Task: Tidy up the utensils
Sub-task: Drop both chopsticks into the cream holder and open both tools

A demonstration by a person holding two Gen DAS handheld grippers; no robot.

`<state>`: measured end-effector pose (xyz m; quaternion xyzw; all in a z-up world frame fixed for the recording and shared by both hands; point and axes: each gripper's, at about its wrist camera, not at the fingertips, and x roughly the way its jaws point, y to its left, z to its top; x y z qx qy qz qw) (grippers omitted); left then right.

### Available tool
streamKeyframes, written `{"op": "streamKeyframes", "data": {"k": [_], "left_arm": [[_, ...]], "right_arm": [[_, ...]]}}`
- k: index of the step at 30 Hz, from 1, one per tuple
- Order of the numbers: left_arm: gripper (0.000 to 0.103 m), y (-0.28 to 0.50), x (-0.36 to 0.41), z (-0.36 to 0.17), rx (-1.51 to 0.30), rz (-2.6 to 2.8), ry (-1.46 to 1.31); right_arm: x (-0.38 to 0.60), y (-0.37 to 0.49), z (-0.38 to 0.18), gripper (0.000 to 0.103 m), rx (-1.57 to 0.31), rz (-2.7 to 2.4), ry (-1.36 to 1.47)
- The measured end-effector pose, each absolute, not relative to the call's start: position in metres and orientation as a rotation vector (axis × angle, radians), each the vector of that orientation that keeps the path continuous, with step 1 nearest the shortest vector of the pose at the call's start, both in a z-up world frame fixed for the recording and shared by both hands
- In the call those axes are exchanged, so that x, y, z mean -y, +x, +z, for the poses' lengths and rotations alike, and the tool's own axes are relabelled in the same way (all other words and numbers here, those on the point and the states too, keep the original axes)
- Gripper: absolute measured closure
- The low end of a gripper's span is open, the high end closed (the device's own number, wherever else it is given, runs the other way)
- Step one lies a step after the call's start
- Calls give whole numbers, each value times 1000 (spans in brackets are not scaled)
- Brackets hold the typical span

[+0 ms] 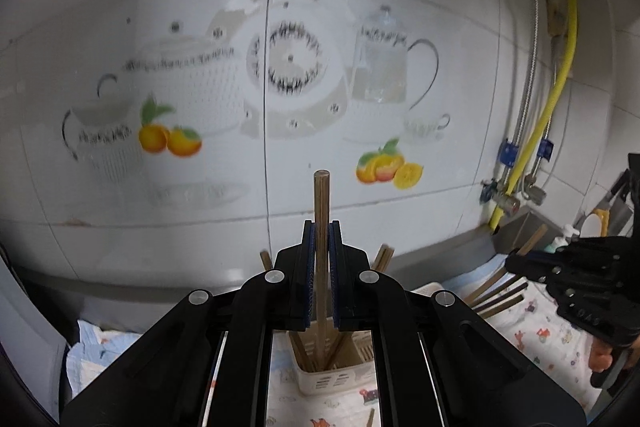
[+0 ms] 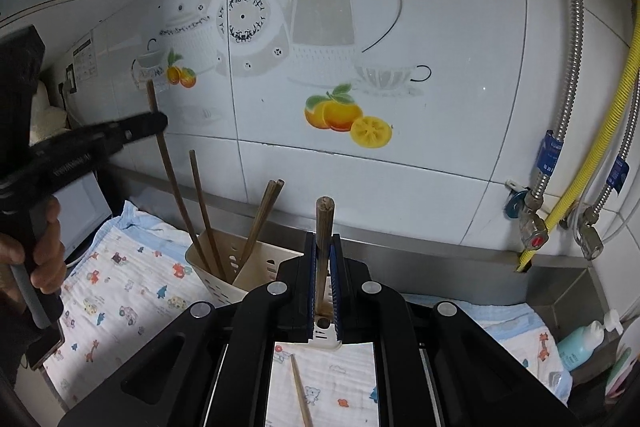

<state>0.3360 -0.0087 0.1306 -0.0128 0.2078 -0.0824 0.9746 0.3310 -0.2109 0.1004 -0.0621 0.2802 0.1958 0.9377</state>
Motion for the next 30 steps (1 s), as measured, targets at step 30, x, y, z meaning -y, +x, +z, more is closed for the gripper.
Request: {"op": "streamKeyframes", "data": {"k": [30], "left_arm": [[90,251,-13,102,-466,-200,-32]], "right_arm": [[228,264,103,86,-526,388,-117]]}}
